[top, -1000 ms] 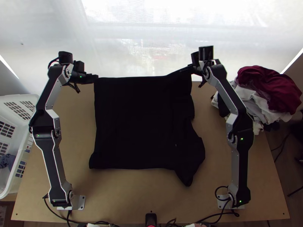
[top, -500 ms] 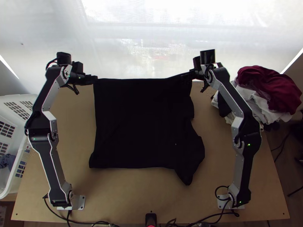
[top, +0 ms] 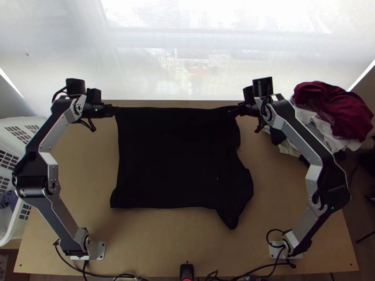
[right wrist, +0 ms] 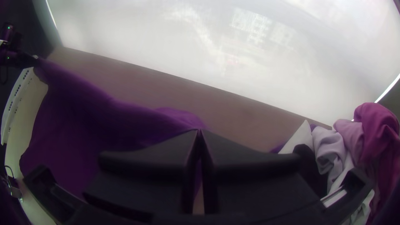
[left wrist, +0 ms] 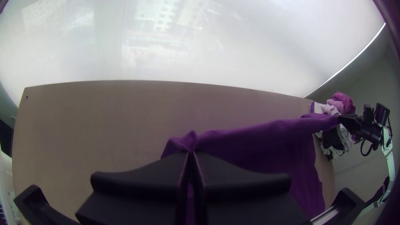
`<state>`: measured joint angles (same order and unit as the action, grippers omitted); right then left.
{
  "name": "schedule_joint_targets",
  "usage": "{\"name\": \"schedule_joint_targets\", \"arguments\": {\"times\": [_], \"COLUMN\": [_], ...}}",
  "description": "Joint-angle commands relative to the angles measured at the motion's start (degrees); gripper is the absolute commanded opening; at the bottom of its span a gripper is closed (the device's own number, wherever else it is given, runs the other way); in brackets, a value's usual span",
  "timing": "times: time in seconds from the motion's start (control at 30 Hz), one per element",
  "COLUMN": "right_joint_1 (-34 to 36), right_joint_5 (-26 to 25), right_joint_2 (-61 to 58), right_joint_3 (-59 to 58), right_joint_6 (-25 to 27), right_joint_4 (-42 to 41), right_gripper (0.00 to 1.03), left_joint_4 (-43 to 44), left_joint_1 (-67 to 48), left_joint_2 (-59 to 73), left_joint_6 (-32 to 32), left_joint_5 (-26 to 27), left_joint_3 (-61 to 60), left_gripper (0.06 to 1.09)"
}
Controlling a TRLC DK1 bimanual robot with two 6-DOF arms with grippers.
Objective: Fold the t-shirt
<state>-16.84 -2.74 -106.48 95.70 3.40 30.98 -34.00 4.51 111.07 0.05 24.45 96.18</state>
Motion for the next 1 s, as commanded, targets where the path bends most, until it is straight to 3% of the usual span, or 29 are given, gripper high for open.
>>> {"name": "schedule_joint_targets", "arguments": {"times": [0.0,0.5,0.97], "right_joint_1": [-1.4,-4.9,-7.7], "right_joint_5": [0.0,0.0,0.1], "right_joint_2": [9.3,25.0,30.5], "right_joint_3": [-11.3,-32.1,-44.3], "right_joint_6": [-0.9,-1.6,-2.3], "right_joint_4": [-1.2,-1.2,-1.2], "right_gripper": [0.03,0.03,0.03], "left_joint_4": [4.3,6.0,9.1], "left_joint_1": [0.6,1.3,0.1], "left_joint_2": [-9.4,-21.6,-27.5], "left_joint_6": [-0.1,0.3,-0.3], "left_joint_5": [0.6,2.1,2.1], "left_joint_3": [-14.1,-30.3,-43.2], "left_gripper": [0.09,0.09,0.09]}}
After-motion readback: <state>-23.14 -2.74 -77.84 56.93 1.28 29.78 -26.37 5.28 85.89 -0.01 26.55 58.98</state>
